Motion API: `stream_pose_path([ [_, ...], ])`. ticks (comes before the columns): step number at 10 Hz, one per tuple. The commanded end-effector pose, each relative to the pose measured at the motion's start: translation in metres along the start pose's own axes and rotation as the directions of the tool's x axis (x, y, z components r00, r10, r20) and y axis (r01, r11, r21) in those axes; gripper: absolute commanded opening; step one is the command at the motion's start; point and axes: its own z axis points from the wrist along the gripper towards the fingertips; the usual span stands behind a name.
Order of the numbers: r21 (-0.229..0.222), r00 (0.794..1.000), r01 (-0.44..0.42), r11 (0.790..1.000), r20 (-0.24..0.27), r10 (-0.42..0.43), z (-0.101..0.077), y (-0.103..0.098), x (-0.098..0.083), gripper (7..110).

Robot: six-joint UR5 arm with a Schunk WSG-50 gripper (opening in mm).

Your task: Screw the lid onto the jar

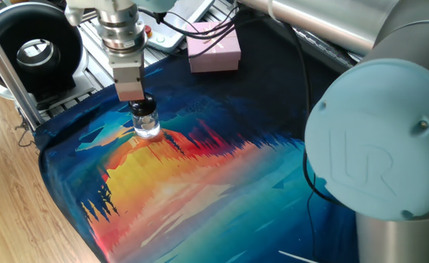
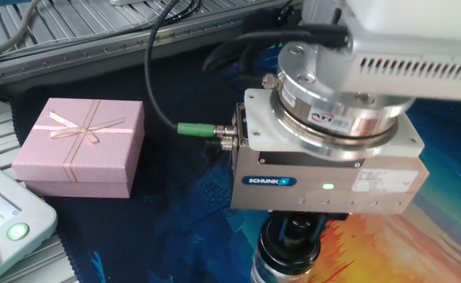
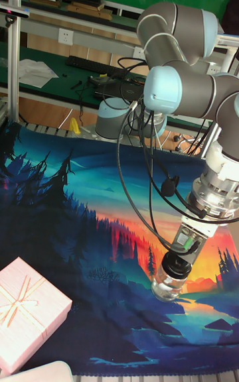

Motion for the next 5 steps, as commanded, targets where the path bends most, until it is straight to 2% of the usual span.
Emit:
stream_pose_path([
  [1, -0.011, 0.998, 0.046, 0.999, 0.045, -0.045, -0.001, 0.0017, 0.0009, 22],
  [5, 0.003, 0.999, 0.031, 1.0, 0.038, -0.031, -0.0001, -0.0025, 0.003, 22],
])
